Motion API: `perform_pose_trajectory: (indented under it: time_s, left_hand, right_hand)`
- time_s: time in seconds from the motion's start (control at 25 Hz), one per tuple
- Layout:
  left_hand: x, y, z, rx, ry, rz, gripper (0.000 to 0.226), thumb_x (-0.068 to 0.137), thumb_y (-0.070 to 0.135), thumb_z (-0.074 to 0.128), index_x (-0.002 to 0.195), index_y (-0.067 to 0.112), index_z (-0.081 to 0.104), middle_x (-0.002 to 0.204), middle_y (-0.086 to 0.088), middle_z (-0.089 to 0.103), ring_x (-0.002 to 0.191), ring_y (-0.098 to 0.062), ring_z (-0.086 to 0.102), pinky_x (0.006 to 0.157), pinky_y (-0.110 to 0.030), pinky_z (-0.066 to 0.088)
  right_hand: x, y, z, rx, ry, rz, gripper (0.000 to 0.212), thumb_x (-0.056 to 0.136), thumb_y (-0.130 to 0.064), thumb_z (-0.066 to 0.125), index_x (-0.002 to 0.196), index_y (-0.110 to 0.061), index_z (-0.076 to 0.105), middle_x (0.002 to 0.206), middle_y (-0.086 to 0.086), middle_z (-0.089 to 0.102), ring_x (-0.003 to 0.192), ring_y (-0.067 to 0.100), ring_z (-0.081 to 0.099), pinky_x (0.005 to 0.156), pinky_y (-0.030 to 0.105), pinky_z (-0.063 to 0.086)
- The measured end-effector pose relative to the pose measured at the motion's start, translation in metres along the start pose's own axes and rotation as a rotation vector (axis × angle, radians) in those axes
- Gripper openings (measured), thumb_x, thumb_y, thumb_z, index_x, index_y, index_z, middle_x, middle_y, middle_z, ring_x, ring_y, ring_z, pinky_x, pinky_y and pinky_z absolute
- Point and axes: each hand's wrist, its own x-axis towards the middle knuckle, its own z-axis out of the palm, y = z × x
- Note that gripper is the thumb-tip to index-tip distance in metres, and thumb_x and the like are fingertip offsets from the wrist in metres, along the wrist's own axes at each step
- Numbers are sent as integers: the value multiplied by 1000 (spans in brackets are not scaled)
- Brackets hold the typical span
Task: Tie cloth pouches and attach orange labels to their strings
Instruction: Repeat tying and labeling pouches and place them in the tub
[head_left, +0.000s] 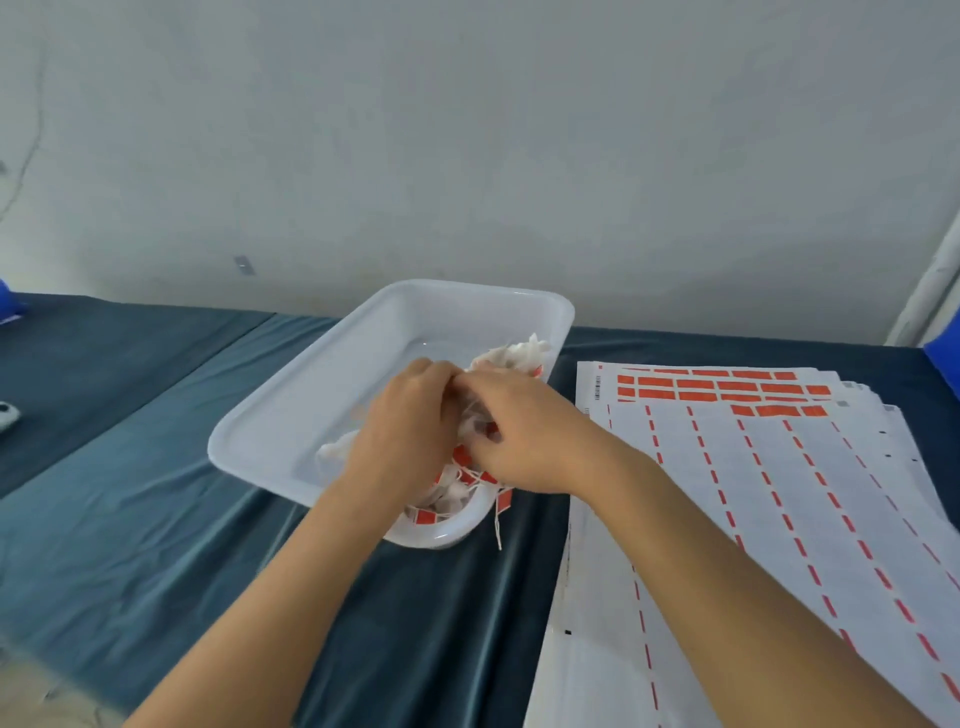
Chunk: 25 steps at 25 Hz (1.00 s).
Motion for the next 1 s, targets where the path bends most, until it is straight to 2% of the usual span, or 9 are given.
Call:
perform_pose_trajectory:
  time_s: [0.12,0.28,0.4,0.52,0.64,0.8,0.88,0.92,1.0]
  left_hand:
    - [-5,-3,3,-45,-38,-27,26,95,15,56,117,24,69,104,3,69,93,-22,64,78,-37,49]
    - [-4,9,-6,374,0,9,36,97,35,50,132,31,56,113,1,66,106,-29,58,81,-43,46]
    - [-5,36,-2,447,51,-32,42,98,35,51,138,23,54,128,-7,60,121,-34,52,87,-49,45]
    - [-9,83,19,308,137,136,42,89,21,64,129,12,63,126,-13,64,132,-39,52,91,-53,48]
    - [-17,130,61,80,91,364,42,80,7,66,121,13,68,113,-9,70,116,-34,63,89,-48,53]
    - [-38,166,126,-121,-162,375,41,96,20,63,135,30,56,125,7,66,112,-17,62,92,-33,52]
    - [-49,175,153,-202,-232,376,45,102,25,54,145,33,48,131,9,62,114,-14,59,93,-30,49]
    - [-51,180,162,-215,-244,384,47,103,26,52,149,33,44,133,9,62,115,-13,58,95,-30,49]
    - [-51,187,174,-210,-233,397,48,103,27,49,151,32,43,134,9,62,114,-14,57,96,-32,49]
  right_hand:
    - [-5,3,1,-43,54,-38,44,91,-22,61,132,-36,54,120,-14,59,100,7,55,87,31,50]
    - [-27,10,-11,-10,109,-1,52,95,-29,63,144,-42,47,146,-16,53,131,10,52,105,31,47]
    - [-50,20,-29,-98,161,62,51,97,-35,61,144,-44,45,151,-17,49,135,11,49,107,35,45]
    - [-74,33,-42,-171,212,166,41,96,-37,60,135,-43,51,136,-14,60,119,14,60,90,30,50]
    - [-104,57,-49,-258,222,361,44,91,-28,70,131,-38,54,124,-10,67,99,17,68,75,21,43]
    - [-160,87,-56,-376,123,589,33,91,-21,63,121,-32,57,99,-9,66,74,10,61,66,21,50]
    - [-181,96,-57,-408,89,620,31,89,-18,59,118,-29,58,87,-13,54,67,7,51,58,19,42]
    - [-188,99,-58,-414,96,622,32,89,-18,59,119,-30,57,88,-13,52,66,6,47,57,18,35]
    - [-193,104,-63,-403,100,618,35,91,-17,59,123,-30,57,98,-10,58,73,7,48,61,20,36]
